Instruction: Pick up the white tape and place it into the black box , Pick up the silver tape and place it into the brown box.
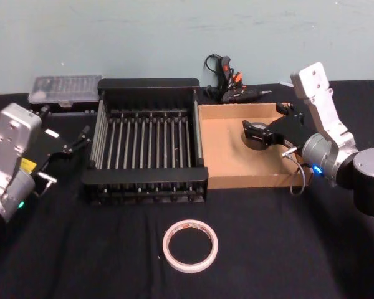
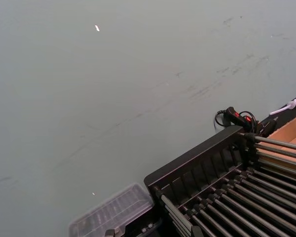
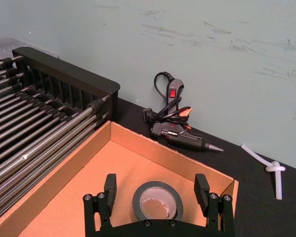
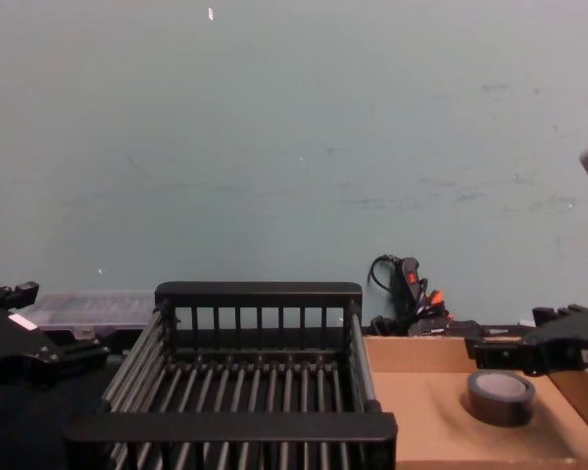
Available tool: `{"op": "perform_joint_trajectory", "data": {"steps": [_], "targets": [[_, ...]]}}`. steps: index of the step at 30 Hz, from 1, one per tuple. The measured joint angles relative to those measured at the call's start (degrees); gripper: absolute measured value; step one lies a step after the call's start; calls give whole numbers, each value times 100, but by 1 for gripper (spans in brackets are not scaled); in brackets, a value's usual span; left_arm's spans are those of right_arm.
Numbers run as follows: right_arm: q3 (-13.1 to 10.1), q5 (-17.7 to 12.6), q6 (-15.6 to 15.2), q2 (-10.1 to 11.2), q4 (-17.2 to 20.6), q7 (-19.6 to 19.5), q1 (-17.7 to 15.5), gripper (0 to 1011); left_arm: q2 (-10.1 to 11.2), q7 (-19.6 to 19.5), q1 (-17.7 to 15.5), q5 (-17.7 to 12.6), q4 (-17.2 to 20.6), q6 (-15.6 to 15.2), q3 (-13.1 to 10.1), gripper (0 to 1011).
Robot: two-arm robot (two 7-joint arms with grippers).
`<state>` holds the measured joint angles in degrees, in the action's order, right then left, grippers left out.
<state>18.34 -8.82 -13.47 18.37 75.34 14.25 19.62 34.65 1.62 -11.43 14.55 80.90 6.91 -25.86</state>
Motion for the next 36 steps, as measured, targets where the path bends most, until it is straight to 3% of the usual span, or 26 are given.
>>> {"op": "perform_joint_trajectory", "data": {"steps": [9, 18, 28, 36], "targets": [[-64, -7, 5, 0, 79, 78, -56, 1002, 0, 0, 0, 0, 0, 0, 0, 1001], [-270, -212, 118, 152, 617, 431, -453, 1003, 0, 0, 0, 0, 0, 0, 0, 1001], [-396, -695, 721, 667, 1445, 1054, -1253, 1003, 0, 0, 0, 0, 0, 0, 0, 1001], [-366, -927, 1057, 1129, 1996, 1407, -1870, 1002, 0, -1, 0, 0, 0, 0, 0, 1001]]}}
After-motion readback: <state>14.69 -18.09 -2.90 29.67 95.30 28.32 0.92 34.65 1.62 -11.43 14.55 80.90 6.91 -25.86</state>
